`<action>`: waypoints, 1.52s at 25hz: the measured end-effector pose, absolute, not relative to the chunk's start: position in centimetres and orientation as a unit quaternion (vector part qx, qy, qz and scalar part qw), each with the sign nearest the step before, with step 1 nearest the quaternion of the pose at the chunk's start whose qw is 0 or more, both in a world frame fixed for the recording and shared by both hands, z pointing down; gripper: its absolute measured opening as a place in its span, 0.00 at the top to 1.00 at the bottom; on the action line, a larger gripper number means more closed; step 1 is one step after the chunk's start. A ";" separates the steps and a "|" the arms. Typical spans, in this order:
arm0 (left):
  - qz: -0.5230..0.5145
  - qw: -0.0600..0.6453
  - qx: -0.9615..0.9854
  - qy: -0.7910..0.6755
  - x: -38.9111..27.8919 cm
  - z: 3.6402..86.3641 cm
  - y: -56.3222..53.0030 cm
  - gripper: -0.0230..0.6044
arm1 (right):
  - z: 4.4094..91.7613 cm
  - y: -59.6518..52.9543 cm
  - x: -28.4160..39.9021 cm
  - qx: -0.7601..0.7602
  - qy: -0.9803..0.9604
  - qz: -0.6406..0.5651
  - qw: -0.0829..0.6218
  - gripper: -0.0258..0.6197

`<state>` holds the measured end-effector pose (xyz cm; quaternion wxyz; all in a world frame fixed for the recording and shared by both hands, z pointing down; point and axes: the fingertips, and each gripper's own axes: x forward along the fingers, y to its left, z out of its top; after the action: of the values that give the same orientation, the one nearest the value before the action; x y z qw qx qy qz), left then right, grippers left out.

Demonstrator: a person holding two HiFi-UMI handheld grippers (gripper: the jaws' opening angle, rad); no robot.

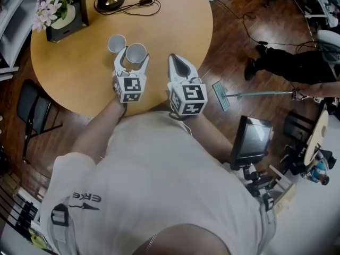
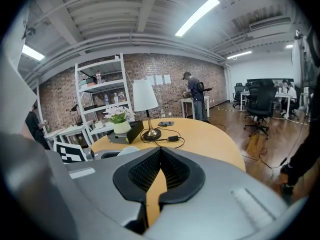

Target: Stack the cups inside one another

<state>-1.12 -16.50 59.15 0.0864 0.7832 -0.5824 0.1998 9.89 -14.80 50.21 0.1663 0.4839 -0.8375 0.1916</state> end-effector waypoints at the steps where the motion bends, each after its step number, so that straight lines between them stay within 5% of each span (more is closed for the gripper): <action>1: 0.201 0.087 0.783 -0.582 -1.2 59.4 -16.5 0.42 | 50.4 -14.8 9.8 0.483 -0.838 0.193 0.168 0.94; 38: 0.195 0.084 0.789 -0.577 -2.3 58.9 -15.7 0.37 | 50.4 -17.3 6.7 0.457 -0.855 0.188 0.160 0.94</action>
<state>-2.28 -15.66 58.90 0.0844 0.7887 -0.5770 0.1946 6.70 -17.30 50.38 0.1602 0.4565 -0.8548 0.1876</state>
